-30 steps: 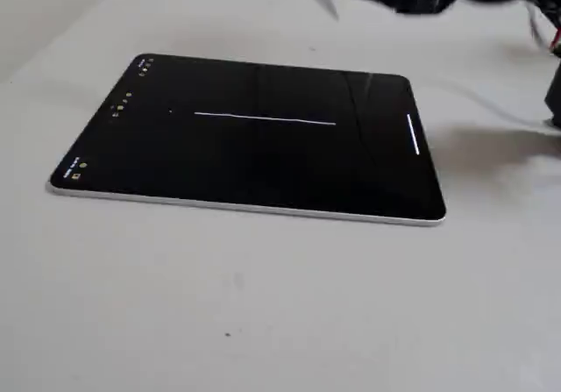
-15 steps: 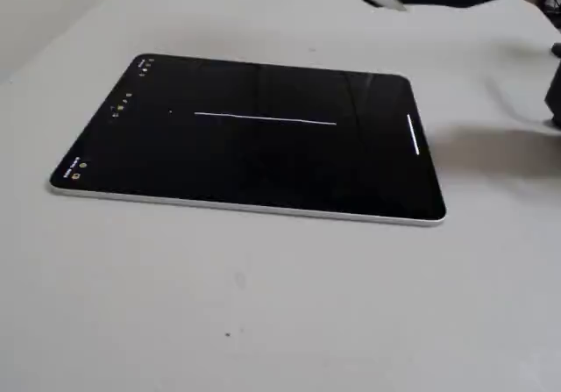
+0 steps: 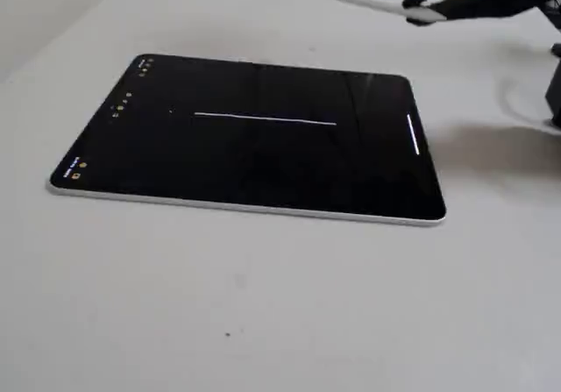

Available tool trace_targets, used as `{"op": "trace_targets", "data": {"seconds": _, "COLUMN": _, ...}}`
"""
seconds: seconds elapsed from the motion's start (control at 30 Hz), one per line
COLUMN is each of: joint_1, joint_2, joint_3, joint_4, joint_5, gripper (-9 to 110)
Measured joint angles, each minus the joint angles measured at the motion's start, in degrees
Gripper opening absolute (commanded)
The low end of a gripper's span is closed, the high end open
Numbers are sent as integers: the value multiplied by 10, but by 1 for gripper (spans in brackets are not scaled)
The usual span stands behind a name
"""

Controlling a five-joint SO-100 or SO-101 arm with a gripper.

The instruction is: Draw a line in the middle of the ipad using the apple pencil

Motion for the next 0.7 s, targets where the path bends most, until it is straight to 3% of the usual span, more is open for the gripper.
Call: {"op": "trace_targets", "data": {"seconds": 0.7, "joint_1": 22, "joint_2": 0, "joint_3": -4, "joint_4": 121, "joint_5": -2, "gripper": 0}}
